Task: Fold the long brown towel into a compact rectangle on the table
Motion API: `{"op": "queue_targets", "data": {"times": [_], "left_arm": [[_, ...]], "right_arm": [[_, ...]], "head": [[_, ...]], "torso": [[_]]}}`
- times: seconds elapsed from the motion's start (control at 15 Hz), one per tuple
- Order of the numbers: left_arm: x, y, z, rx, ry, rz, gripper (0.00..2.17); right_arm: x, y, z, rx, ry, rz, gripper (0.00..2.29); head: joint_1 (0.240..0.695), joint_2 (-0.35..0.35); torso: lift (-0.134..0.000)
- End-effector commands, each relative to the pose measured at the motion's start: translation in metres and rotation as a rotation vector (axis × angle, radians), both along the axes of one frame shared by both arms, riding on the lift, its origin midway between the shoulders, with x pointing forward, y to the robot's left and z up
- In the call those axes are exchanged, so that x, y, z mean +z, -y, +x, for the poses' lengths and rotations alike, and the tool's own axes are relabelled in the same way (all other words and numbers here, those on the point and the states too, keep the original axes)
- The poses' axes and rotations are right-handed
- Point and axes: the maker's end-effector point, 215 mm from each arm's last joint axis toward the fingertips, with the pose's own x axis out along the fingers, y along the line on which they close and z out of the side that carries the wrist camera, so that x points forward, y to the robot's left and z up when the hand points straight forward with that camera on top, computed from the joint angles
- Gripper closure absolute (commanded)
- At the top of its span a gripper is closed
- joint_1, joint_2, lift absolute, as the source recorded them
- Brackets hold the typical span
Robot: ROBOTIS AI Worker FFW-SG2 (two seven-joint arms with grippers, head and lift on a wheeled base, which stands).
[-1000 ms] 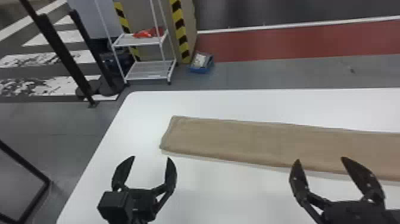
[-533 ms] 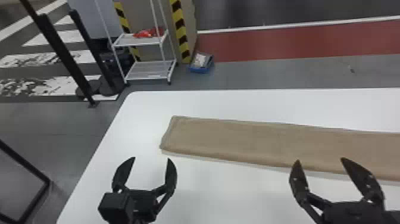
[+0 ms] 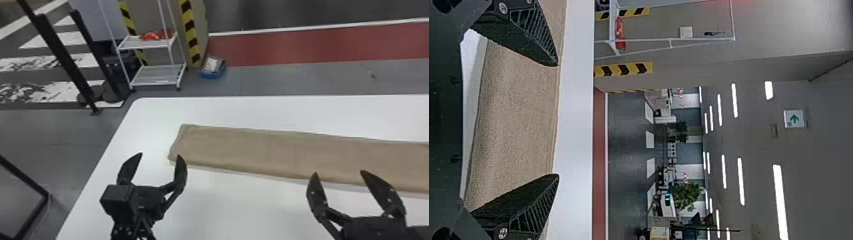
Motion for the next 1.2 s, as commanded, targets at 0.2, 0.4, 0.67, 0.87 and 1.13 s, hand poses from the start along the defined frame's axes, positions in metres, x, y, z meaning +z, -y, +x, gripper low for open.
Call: {"op": "queue_targets", "data": {"times": [0.2, 0.4, 0.67, 0.87, 1.13], "left_arm": [[-0.027, -0.035, 0.059, 0.027, -0.221, -0.048, 0.06], [-0.032, -0.056, 0.089, 0.036, -0.293, -0.086, 0.07], [-0.046, -0.053, 0.122, 0.023, -0.373, -0.135, 0.07], [-0.07, -0.039, 0.137, -0.007, -0.452, -0.146, 0.07], [-0.092, -0.036, 0.138, -0.012, -0.516, -0.16, 0.07]], "right_arm": [[0.0, 0.0, 0.0, 0.007, -0.001, 0.004, 0.09], [0.0, -0.001, 0.001, 0.005, -0.003, 0.008, 0.09], [-0.001, -0.002, 0.001, 0.006, -0.005, 0.005, 0.09], [-0.002, -0.002, 0.002, 0.007, -0.009, 0.003, 0.09], [-0.005, -0.002, 0.003, 0.01, -0.014, 0.0, 0.09]], "head": [[0.695, 0.206], [0.695, 0.222], [0.695, 0.242], [0.695, 0.23], [0.695, 0.216]], "torso": [[-0.122], [-0.122], [-0.122], [-0.122], [-0.122]]}}
